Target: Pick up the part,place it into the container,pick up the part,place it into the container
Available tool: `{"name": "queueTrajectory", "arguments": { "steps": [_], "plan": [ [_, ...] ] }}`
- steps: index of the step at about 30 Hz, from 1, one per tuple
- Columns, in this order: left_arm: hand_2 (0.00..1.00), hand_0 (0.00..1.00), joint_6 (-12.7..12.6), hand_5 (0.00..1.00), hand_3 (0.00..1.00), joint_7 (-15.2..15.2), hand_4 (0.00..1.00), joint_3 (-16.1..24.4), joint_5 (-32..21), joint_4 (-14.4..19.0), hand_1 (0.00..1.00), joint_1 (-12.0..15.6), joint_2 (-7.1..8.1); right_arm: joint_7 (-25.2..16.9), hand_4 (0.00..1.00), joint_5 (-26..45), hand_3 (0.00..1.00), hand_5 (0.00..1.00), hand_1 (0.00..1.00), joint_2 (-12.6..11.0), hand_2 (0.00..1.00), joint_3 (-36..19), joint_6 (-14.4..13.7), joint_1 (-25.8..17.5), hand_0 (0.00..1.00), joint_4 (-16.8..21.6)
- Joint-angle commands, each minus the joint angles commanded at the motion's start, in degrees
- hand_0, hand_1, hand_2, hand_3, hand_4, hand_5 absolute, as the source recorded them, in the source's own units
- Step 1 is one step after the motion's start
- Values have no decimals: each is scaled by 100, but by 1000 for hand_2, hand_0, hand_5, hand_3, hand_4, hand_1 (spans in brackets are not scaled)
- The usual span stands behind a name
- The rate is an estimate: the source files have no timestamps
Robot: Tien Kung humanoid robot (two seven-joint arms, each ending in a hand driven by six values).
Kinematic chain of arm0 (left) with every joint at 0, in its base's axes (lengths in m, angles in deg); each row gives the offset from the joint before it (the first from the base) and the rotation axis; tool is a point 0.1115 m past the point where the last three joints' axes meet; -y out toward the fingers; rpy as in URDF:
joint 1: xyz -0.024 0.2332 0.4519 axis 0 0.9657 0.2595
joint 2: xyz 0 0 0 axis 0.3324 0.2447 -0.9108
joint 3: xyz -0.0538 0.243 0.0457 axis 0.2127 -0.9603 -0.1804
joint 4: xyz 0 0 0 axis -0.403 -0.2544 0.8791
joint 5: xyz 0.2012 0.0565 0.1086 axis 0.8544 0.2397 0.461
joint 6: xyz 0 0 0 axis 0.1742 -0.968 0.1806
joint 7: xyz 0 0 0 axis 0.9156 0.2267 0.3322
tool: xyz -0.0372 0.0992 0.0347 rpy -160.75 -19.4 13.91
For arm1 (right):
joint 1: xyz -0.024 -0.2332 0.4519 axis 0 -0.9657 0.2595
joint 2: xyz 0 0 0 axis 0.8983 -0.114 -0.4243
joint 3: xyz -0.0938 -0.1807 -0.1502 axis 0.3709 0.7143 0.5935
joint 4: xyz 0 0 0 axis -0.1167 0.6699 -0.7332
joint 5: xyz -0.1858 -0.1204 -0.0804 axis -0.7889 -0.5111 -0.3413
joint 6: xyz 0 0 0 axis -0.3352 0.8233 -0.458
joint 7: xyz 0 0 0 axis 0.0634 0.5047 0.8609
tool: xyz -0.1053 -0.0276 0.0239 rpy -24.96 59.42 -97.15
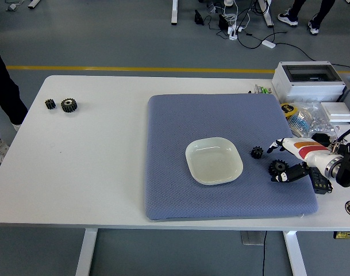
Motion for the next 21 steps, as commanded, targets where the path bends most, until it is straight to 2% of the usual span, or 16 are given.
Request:
{"name": "queueTrajectory", "arguments": {
  "steps": [17, 21],
  "plan": [
    [667, 679, -7, 635, 576, 4, 674, -30, -28, 0, 647, -14, 0, 25, 998, -21, 649, 271, 674, 179, 732, 358, 79, 228, 675, -589],
    [667, 680, -8, 634, 576, 8, 674, -26, -18, 0, 647, -14, 0, 26, 998, -24, 643, 278, 671, 194, 728, 427, 90, 266, 670, -627]
  ]
}}
